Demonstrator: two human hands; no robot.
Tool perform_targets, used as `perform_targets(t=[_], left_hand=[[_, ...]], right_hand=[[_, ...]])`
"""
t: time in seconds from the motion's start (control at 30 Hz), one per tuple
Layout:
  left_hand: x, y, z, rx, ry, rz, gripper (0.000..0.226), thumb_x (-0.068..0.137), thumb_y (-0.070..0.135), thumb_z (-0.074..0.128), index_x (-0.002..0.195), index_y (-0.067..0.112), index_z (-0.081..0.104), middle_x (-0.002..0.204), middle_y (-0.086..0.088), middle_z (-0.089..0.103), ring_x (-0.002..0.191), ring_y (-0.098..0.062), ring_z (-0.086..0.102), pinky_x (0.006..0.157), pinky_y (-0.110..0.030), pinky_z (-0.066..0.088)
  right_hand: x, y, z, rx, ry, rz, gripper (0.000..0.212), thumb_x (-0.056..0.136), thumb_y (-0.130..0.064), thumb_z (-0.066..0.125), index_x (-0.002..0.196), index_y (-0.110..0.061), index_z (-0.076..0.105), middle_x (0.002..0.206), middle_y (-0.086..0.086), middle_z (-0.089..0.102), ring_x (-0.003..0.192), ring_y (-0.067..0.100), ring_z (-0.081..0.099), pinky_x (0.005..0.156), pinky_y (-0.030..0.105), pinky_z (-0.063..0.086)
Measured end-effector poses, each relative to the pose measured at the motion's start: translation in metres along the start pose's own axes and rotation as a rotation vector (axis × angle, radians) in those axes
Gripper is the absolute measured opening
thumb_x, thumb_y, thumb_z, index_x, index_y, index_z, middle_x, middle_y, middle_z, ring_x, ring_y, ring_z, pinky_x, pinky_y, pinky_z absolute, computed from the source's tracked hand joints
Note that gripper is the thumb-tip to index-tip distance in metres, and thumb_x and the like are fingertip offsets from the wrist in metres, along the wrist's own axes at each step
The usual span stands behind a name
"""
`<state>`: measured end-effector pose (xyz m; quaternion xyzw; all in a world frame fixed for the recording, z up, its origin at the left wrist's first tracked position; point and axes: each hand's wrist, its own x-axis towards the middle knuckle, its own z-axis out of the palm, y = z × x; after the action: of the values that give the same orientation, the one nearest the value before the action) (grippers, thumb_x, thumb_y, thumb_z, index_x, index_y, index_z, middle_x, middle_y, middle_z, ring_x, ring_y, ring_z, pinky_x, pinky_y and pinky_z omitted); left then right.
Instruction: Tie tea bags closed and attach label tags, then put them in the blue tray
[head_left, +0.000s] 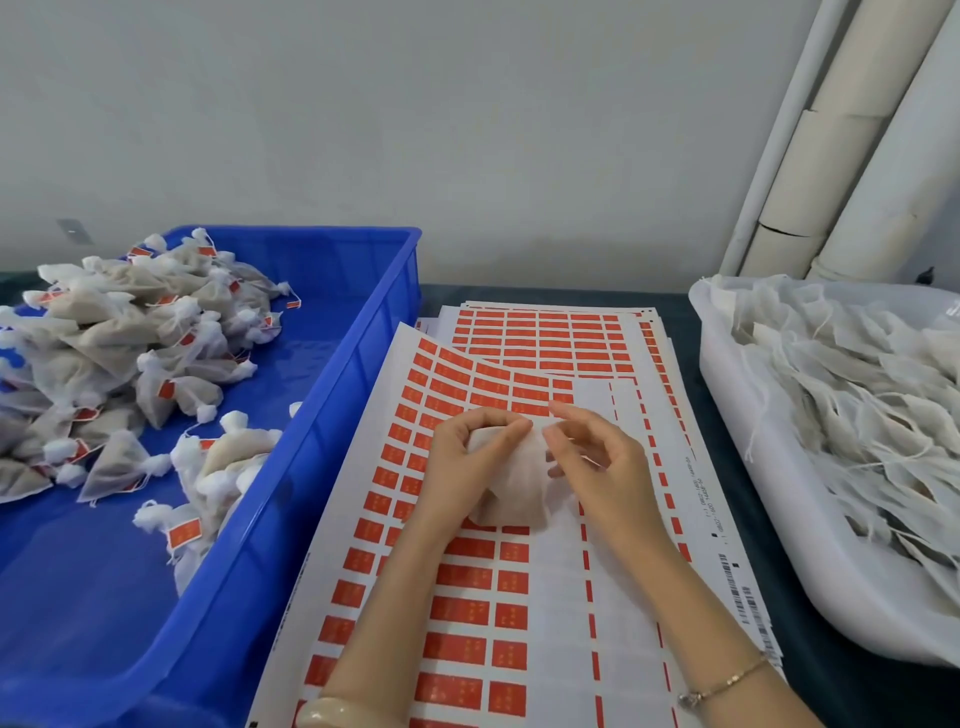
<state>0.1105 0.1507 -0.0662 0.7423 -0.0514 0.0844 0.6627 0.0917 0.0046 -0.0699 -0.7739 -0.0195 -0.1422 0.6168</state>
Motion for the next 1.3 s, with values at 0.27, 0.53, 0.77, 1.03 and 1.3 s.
perform_targets(t=[0.27,0.53,0.77,1.03,1.3], left_hand=[[0.000,-0.001,0.000,0.056,-0.066,0.007,0.015,0.083,0.030,0.072,0.097,0.030,0.074,0.094,0.019,0.071,0.095,0.006,0.061,0.069,-0.005,0.047],[-0.001,-0.004,0.003,0.094,-0.086,0.038,0.009,0.088,0.025,0.066,0.085,0.030,0.073,0.082,0.019,0.070,0.086,0.003,0.061,0.067,-0.002,0.044],[-0.002,-0.002,0.006,0.039,-0.095,0.093,0.025,0.083,0.024,0.053,0.078,0.008,0.071,0.076,-0.002,0.068,0.080,-0.014,0.062,0.075,-0.013,0.049],[-0.005,0.001,0.010,0.014,-0.067,0.097,0.021,0.081,0.023,0.052,0.070,0.014,0.068,0.071,-0.003,0.066,0.078,-0.019,0.062,0.073,-0.018,0.052],[-0.007,0.002,0.010,-0.004,-0.080,0.112,0.020,0.080,0.019,0.053,0.068,0.013,0.067,0.068,-0.004,0.068,0.073,-0.019,0.064,0.071,-0.017,0.053]], right_hand=[[-0.004,0.000,-0.002,-0.089,0.020,-0.106,0.018,0.085,-0.020,0.068,0.101,-0.028,0.071,0.097,-0.020,0.069,0.093,-0.007,0.062,0.079,0.008,0.050],[-0.003,0.005,0.000,-0.263,0.057,-0.204,0.013,0.086,-0.017,0.068,0.094,-0.027,0.067,0.085,-0.017,0.066,0.080,-0.002,0.064,0.071,0.001,0.046],[-0.002,0.005,0.001,-0.345,0.052,-0.179,0.018,0.087,-0.016,0.068,0.093,-0.032,0.060,0.081,-0.017,0.064,0.068,-0.001,0.063,0.068,0.005,0.046],[0.003,0.003,-0.009,-0.371,0.156,-0.139,0.017,0.088,-0.017,0.067,0.092,-0.031,0.059,0.077,-0.017,0.062,0.066,-0.003,0.061,0.063,0.007,0.042],[0.007,0.004,-0.014,-0.380,0.187,-0.083,0.013,0.088,-0.018,0.068,0.090,-0.028,0.061,0.075,-0.019,0.060,0.064,-0.002,0.062,0.061,0.006,0.040]])
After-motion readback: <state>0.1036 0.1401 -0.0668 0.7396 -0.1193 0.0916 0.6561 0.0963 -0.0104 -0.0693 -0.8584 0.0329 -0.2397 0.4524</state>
